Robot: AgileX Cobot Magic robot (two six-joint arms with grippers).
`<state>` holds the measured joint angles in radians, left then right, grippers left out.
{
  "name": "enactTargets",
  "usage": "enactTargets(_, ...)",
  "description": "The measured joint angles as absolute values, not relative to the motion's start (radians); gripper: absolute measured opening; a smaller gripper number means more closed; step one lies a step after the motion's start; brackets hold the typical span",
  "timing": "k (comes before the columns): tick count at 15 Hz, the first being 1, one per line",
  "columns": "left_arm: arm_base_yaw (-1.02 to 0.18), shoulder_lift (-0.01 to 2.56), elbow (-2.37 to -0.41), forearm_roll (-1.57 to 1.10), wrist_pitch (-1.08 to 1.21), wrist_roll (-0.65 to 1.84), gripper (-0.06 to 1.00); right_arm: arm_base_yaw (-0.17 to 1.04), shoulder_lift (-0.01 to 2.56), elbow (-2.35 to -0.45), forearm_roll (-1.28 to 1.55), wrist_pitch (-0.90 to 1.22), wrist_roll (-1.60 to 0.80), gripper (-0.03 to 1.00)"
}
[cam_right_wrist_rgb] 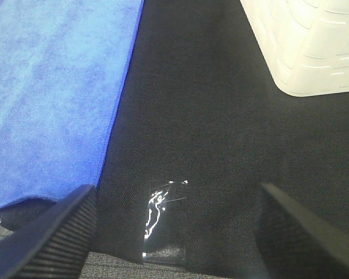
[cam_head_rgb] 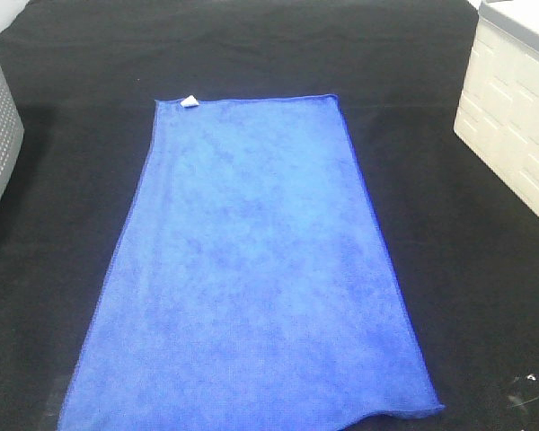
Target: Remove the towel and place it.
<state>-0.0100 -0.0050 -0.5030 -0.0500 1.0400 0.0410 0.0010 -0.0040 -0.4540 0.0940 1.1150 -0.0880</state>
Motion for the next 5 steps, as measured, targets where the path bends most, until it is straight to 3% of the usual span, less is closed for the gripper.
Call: enactTargets(5, -0.01, -0.005, -0.503, -0.05, 1.04, 0.041, 0.76, 0.001, -0.004, -0.454, 0.094, 1.115, -0.088, 0.72)
